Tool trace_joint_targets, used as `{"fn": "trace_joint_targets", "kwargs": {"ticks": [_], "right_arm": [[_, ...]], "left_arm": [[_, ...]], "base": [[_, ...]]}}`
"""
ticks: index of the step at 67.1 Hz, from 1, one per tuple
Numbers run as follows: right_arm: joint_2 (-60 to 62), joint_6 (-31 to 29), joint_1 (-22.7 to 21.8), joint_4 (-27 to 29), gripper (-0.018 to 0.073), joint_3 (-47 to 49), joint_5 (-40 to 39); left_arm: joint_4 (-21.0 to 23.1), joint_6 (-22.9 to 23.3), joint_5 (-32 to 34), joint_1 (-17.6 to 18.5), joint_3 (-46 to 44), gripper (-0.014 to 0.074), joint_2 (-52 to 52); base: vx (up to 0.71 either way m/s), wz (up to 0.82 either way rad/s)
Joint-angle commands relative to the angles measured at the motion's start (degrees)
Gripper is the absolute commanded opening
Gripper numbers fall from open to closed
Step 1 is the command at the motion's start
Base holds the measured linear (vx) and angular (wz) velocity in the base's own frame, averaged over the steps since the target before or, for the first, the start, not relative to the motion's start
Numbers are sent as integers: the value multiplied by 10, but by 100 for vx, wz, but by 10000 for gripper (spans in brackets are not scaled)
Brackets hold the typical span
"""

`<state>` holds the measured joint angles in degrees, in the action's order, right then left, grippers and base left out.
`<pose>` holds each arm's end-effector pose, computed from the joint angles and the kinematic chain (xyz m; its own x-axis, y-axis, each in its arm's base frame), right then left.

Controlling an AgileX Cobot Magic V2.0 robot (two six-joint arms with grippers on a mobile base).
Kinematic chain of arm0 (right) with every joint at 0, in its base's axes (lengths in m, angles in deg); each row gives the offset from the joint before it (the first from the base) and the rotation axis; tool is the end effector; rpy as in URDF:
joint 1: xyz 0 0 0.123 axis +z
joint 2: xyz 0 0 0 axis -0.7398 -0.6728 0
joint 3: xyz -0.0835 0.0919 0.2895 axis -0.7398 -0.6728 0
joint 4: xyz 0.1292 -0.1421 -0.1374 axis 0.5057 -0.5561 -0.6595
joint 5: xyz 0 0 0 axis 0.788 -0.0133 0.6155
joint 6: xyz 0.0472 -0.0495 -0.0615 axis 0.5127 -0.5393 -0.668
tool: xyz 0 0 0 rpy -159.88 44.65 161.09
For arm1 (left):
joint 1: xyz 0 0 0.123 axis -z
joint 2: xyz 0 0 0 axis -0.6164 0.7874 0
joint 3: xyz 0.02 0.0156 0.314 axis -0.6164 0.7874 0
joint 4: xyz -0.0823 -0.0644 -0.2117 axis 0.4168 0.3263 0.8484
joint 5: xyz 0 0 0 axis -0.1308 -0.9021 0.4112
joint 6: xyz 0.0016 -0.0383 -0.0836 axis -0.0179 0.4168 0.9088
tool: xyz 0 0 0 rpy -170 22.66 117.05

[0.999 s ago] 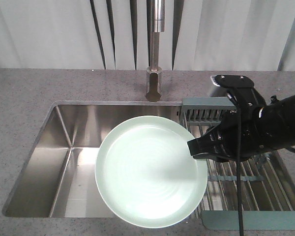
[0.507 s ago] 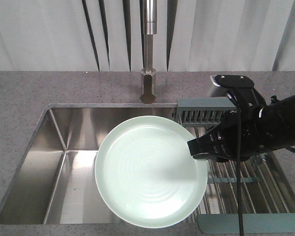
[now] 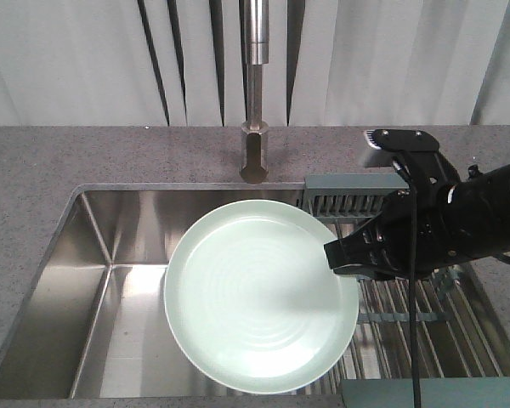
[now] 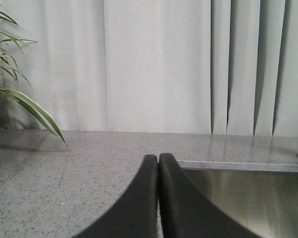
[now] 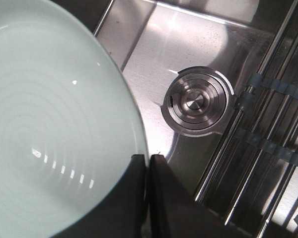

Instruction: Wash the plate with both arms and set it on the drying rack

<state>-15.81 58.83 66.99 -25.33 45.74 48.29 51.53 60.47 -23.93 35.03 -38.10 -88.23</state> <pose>0.2161 0.1122 0.3408 -0.8235 -0.2174 -0.5240 -0.4422 0.8245 0.3529 0.0108 0.0006 0.2094 0.1132 -0.0528 -0.9922 -0.0465 0.9972 -0.0583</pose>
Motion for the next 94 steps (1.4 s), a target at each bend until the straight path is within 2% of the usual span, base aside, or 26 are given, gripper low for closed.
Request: {"fn": "trace_joint_targets", "kwargs": {"ticks": [1,94], "right_arm": [[17,-4,-1,16,-1,17,-20],[17,-4,-1,16,-1,17,-20]], "left_arm": [[4,3,42,0,-16,-6,-8],[4,3,42,0,-16,-6,-8]], "base": [[2,0],[1,-1]]}}
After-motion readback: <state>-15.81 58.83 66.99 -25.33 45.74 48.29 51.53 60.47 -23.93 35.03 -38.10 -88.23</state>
